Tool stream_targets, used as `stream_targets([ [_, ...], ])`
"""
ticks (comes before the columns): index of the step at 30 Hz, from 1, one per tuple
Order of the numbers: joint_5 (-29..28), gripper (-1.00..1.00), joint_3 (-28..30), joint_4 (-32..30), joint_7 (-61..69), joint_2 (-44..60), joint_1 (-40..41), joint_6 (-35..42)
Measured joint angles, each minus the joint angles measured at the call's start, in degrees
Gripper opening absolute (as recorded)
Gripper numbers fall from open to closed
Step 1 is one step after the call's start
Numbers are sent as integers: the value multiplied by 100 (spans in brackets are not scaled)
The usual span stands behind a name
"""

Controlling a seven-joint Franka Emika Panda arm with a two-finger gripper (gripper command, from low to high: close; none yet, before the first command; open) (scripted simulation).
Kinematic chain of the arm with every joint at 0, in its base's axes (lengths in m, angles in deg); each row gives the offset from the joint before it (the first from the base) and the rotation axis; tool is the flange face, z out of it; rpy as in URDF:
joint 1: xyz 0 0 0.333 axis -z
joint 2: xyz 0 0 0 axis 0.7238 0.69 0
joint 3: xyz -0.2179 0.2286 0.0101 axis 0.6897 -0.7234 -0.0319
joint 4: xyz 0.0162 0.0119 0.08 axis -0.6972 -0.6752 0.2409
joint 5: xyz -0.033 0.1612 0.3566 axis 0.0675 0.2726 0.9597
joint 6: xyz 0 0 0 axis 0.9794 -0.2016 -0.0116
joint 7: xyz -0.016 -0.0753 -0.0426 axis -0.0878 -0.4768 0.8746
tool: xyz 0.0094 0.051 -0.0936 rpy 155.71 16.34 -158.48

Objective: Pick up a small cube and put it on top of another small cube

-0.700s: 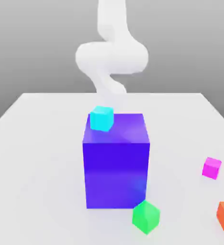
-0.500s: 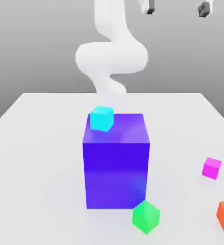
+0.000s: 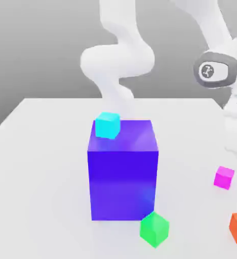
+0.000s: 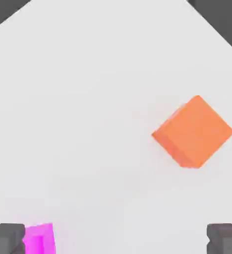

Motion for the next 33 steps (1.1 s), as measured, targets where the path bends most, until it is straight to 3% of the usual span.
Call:
stream_targets([
  [3,-618,0,313,-40,-451,654,-400,-397],
  [7,-1550,0,1310,154,-1160,1481,-1217,-990],
  [8,-1675,-100,1502,188,-1259,1616,-1383,-1098],
  [15,-1685,-100,1508,187,-1269,1617,-1389,-1104],
  [21,-242,-100,469,-107,-169,492,-656,-308],
  [25,230,-100,953,46,729,170,171,136],
  [31,713,-100,1756,397,2087,-134,2032,751],
  [33,703,-100,1813,465,2238,43,2211,638],
])
